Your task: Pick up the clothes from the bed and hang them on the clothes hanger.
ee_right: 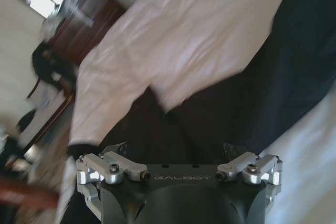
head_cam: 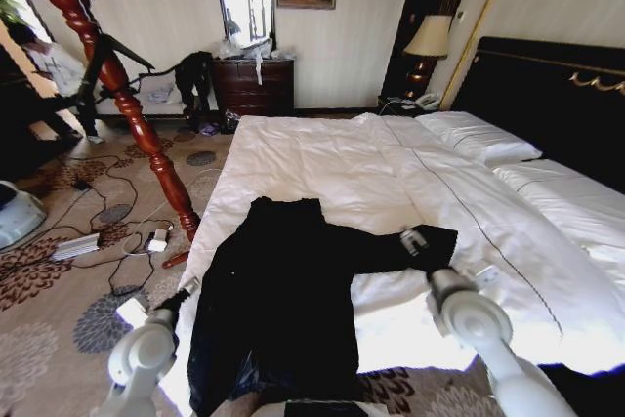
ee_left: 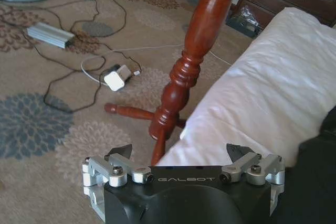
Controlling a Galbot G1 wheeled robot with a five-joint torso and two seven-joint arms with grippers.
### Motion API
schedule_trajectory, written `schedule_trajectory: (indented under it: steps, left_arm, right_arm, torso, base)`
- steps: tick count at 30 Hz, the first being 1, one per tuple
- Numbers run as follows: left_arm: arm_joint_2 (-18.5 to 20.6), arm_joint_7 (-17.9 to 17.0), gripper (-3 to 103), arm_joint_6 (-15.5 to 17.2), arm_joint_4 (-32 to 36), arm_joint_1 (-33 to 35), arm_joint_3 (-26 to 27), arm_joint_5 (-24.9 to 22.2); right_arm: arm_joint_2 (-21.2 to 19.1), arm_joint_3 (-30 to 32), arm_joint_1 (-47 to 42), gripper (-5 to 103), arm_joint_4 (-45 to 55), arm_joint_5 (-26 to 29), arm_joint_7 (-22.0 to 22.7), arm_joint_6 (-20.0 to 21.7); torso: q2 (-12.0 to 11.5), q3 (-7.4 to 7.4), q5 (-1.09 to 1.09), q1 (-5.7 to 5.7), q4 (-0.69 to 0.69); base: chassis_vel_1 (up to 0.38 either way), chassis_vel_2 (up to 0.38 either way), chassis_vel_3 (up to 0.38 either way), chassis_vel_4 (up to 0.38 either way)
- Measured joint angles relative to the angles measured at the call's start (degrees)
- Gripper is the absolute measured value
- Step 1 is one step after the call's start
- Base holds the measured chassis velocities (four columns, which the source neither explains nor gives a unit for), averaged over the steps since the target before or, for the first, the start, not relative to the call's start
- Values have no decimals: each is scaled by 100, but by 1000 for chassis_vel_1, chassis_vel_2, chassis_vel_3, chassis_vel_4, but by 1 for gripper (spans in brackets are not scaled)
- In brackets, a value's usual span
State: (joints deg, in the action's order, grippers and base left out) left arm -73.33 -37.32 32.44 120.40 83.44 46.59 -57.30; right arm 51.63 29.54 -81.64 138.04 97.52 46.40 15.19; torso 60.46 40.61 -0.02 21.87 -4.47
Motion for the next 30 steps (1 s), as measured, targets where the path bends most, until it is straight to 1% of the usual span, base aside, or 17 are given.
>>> schedule_trajectory:
  steps: [1,2,3,5,7,8,9,10,11,12,13,15,16,17,20,25,30]
  left_arm:
    - [0,0,100,0,0,0,0,0]
    - [86,1,100,41,-62,-21,11,46]
    - [212,18,100,97,-174,-22,15,163]
    - [300,99,100,137,-277,35,-31,349]
    - [307,141,100,144,-293,47,-63,407]
    - [304,243,100,154,-340,44,-193,589]
    - [272,308,100,157,-353,43,-265,717]
    - [232,361,100,157,-353,57,-305,855]
    - [232,361,100,157,-353,57,-305,855]
    - [173,412,100,148,-348,94,-338,1063]
    - [74,475,100,37,-330,156,-357,1475]
    - [-38,523,100,-149,-301,200,-315,1917]
    - [-94,532,100,-238,-287,215,-262,2117]
    - [-94,532,100,-238,-287,215,-262,2117]
    - [-224,553,100,-441,-297,255,5,2603]
    - [-264,573,100,-464,-369,312,118,2646]
    - [-415,501,100,-364,-380,281,113,2646]
  right_arm:
    - [0,0,0,100,0,0,0,0]
    - [-53,-128,109,100,61,220,62,98]
    - [-160,-449,389,100,43,432,124,253]
    - [-297,-1113,1089,100,-260,503,137,368]
    - [-321,-1282,1291,100,-344,505,137,386]
    - [-401,-1868,1910,100,-607,410,129,455]
    - [-425,-2230,2259,100,-758,282,97,490]
    - [-429,-2519,2500,100,-869,167,49,504]
    - [-429,-2519,2500,100,-869,167,49,504]
    - [-413,-2925,2805,100,-1025,-33,-62,520]
    - [-325,-3613,3284,100,-1327,-525,-360,523]
    - [-192,-4210,3683,100,-1617,-943,-564,497]
    - [-108,-4471,3849,100,-1747,-1075,-608,483]
    - [-108,-4471,3849,100,-1747,-1075,-608,483]
    - [263,-5173,4284,100,-2228,-1416,-672,444]
    - [588,-5658,4541,100,-2540,-1751,-733,434]
    - [997,-6193,4634,100,-2553,-1947,-607,446]
  torso:
    - [0,0,0,0,0]
    - [0,0,0,0,0]
    - [0,0,0,0,-1]
    - [0,0,2,0,1]
    - [-1,1,3,0,4]
    - [-1,1,1,2,7]
    - [-1,2,0,2,1]
    - [-1,2,-3,3,-2]
    - [-1,2,-3,3,-2]
    - [-1,2,0,3,-1]
    - [-1,1,2,2,2]
    - [-1,2,0,2,3]
    - [-1,2,0,2,2]
    - [-1,2,0,2,2]
    - [-1,2,3,2,1]
    - [-1,1,0,2,1]
    - [-1,1,1,1,1]
  base:
    - [0,0,0,0]
    - [0,0,0,0]
    - [0,0,0,0]
    - [0,0,0,0]
    - [0,0,0,0]
    - [0,0,0,0]
    - [0,0,0,0]
    - [0,0,0,0]
    - [0,0,0,0]
    - [0,0,0,0]
    - [0,0,0,0]
    - [0,0,0,0]
    - [0,0,0,0]
    - [0,0,0,0]
    - [0,0,0,0]
    - [0,0,0,0]
    - [0,0,0,0]
